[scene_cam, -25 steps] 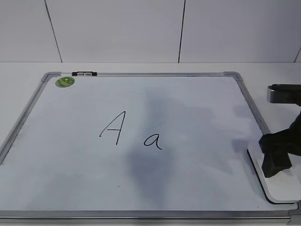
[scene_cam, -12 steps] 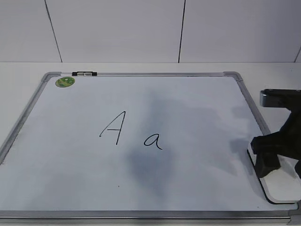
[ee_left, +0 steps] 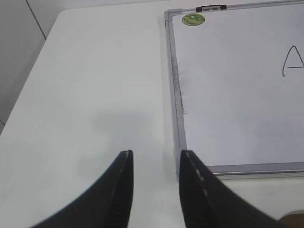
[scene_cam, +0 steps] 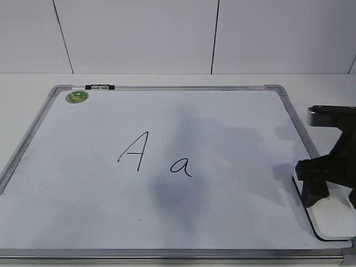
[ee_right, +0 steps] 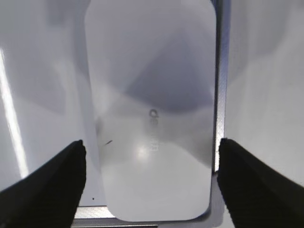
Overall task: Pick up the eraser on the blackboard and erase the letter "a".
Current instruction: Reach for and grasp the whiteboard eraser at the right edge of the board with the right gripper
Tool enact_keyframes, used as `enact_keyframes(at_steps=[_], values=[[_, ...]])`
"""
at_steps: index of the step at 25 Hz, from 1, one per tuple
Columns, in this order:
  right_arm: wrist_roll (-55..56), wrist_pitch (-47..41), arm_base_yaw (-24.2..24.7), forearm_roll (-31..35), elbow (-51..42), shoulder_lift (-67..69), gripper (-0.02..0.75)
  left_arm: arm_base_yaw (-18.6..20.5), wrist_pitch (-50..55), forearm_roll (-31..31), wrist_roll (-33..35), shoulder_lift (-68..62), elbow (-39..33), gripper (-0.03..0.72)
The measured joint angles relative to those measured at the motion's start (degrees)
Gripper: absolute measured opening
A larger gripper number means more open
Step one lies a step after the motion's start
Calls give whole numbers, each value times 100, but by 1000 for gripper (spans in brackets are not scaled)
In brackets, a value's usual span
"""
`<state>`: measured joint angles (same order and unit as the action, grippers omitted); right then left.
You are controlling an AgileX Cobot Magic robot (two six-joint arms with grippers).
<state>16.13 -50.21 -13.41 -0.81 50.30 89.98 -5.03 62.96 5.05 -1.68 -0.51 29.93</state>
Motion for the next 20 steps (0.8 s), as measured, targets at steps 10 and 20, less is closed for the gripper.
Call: enact_keyframes(at_steps=[10,20], values=[[115,224,0,-159,0,0,670,0,0,0,0,0,0,236],[130,253,0,-199,174,295,670,0,0,0,0,0,0,236]])
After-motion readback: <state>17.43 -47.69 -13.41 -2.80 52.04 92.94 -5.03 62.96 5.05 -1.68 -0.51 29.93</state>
